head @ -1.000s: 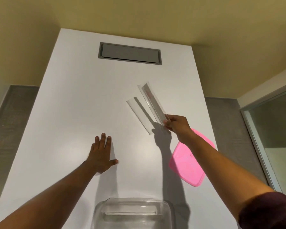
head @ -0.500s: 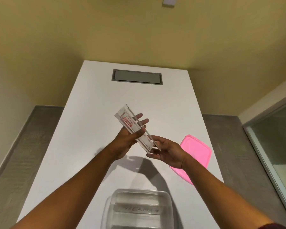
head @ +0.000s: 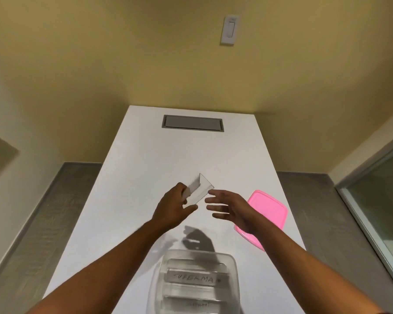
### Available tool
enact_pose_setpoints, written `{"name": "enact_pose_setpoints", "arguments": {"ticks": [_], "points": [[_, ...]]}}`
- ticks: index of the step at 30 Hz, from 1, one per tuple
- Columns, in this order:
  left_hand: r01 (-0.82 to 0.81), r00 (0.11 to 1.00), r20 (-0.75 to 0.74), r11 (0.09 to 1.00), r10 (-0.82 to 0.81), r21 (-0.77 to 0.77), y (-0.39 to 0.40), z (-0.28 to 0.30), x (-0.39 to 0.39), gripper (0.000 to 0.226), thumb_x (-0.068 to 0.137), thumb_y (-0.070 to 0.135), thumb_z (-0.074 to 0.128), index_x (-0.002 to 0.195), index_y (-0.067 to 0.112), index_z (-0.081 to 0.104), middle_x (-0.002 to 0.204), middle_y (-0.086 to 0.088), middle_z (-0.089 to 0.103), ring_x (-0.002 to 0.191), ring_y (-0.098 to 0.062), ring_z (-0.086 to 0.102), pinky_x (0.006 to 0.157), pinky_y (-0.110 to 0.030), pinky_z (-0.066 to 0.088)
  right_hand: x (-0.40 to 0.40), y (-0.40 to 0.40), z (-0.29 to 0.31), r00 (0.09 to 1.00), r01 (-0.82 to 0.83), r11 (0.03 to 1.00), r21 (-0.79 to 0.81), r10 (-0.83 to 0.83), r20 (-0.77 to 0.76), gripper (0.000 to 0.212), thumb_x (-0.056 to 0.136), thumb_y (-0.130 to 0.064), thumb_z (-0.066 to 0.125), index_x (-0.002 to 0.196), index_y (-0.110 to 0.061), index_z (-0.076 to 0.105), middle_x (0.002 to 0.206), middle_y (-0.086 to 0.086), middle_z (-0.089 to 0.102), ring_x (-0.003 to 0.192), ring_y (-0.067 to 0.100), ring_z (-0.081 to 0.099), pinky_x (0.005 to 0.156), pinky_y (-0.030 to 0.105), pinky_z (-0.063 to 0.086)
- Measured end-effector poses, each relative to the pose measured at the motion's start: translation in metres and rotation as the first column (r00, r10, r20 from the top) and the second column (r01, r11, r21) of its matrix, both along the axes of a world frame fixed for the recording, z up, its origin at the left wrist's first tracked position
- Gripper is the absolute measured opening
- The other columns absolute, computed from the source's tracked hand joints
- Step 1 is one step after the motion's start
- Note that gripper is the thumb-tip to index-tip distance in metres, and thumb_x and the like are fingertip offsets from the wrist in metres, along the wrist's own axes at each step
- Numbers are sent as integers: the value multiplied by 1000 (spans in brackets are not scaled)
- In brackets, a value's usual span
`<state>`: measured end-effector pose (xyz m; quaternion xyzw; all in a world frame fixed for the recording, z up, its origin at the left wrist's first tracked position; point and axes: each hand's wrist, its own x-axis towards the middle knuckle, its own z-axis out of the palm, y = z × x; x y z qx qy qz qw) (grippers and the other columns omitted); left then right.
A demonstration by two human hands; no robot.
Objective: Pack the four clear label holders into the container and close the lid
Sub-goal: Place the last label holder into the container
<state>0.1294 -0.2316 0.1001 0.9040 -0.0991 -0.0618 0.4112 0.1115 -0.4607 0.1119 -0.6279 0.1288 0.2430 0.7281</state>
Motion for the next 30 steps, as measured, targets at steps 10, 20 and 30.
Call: {"name": "enact_pose_setpoints", "arguments": {"ticks": [10,20,30], "points": [[40,949,249,859,-192,511,-8,-19,-36,41,78,42,72,112,30,52,105,7,62,96,-20,58,81,-38,43,-21,19,25,950,-162,913,-375,248,192,39,86,-37,82,118,-16,74,112,6,77,99,14,73,78,23,60],[259,909,165,830,-382,494,19,-30,-53,66,82,65,57,137,32,42,124,9,58,110,-18,54,96,-38,39,-46,3,-1,938,-171,873,-456,286,196,19,83,-26,83,98,-14,82,96,-1,81,93,11,76,76,24,56],[520,848,-287,805,-445,287,53,-45,-68,53,95,55,52,139,26,47,142,6,55,129,-13,52,104,-34,43,-92,-28,-43,955,-119,837,-534,244,171,22,82,-13,85,103,-10,79,101,-2,80,98,7,75,82,22,58]]}}
